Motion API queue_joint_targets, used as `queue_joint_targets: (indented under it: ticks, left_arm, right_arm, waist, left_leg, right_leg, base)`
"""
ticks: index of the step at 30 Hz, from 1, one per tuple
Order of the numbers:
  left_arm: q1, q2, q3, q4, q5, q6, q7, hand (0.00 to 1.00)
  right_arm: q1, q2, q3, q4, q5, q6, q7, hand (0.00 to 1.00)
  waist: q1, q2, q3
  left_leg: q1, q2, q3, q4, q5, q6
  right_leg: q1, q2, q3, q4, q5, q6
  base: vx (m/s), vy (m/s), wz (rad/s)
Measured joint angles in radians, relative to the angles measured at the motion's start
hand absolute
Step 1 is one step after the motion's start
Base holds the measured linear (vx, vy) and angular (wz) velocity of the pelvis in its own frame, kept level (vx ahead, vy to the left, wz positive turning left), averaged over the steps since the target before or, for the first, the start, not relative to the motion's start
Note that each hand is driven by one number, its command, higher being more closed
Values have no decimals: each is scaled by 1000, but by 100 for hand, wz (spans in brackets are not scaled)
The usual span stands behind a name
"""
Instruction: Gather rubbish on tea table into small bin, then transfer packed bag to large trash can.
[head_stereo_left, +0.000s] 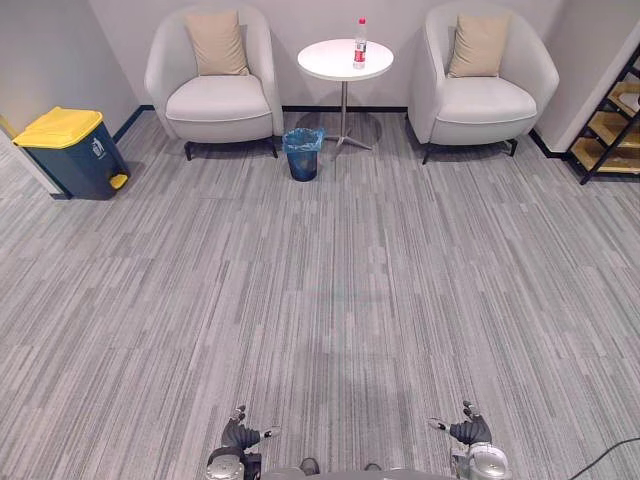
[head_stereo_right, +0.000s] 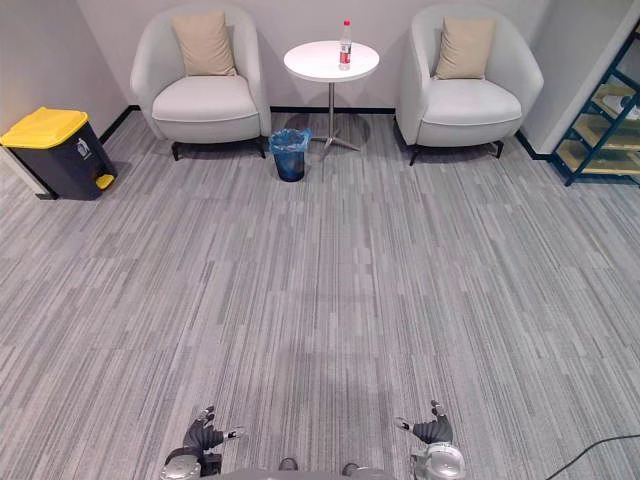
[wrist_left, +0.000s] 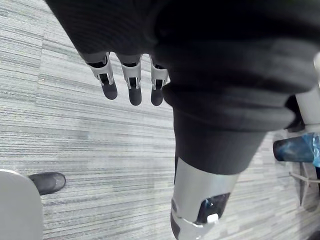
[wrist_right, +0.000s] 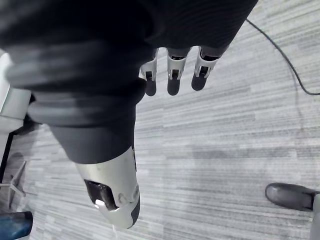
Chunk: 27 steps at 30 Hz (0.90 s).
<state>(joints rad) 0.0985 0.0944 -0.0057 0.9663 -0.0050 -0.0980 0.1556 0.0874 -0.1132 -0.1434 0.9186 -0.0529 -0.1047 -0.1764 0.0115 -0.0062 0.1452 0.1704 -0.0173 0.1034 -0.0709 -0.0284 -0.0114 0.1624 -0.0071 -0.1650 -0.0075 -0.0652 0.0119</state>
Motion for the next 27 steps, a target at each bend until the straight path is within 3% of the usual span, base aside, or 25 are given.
queue_joint_targets:
  ticks: [10,27]
  left_arm:
    - [1,-4,11,5,0,0,-1,0]
    - [0,-5,9,9,-1,-1,-2,0]
  right_arm:
    - [1,0,1,0,-33,0,0,0]
    - [13,10,-1,8,7,0,0,0]
  waist:
    - [0,0,0]
    - [-1,1,-1]
  left_leg:
    - [9,0,-1,1,-1,-2]
    - [11,1,8,-2,-1,-2]
  right_leg:
    - [8,-1,1,2,-1,2]
    - [8,1,1,-8,-1,2]
  base:
    - [-32,-16,0]
    - [-10,-4,0]
